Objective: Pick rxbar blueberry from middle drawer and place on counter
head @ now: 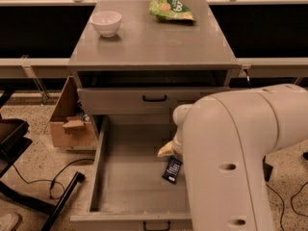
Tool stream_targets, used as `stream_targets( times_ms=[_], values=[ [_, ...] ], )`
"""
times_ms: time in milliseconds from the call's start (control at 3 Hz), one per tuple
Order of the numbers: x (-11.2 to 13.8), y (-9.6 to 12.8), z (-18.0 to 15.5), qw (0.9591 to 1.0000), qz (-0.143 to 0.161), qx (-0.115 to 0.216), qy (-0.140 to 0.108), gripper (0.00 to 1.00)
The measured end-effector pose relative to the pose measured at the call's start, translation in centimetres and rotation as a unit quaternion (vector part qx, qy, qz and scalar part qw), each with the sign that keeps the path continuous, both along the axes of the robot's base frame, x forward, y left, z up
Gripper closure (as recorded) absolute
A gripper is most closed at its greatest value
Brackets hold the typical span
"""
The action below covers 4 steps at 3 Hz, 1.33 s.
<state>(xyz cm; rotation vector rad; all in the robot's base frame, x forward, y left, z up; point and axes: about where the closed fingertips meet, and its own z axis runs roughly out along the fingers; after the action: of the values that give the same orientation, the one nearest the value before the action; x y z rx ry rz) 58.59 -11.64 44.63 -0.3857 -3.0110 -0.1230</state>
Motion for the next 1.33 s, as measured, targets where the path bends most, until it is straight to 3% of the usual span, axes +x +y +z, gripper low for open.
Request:
stream_targets(
  times_ms=[667, 1000, 1333],
  values=[
    [1.8, -1.2, -1.5, 0.9969, -0.061, -0.042, -0.026, 0.00],
    [1.5, -0.7, -2.2, 0.9970, -0.061, -0.041, -0.027, 0.00],
    [1.1, -0.2, -3.6, 0.9954, -0.079, -0.028, -0.047, 0.00]
  ],
)
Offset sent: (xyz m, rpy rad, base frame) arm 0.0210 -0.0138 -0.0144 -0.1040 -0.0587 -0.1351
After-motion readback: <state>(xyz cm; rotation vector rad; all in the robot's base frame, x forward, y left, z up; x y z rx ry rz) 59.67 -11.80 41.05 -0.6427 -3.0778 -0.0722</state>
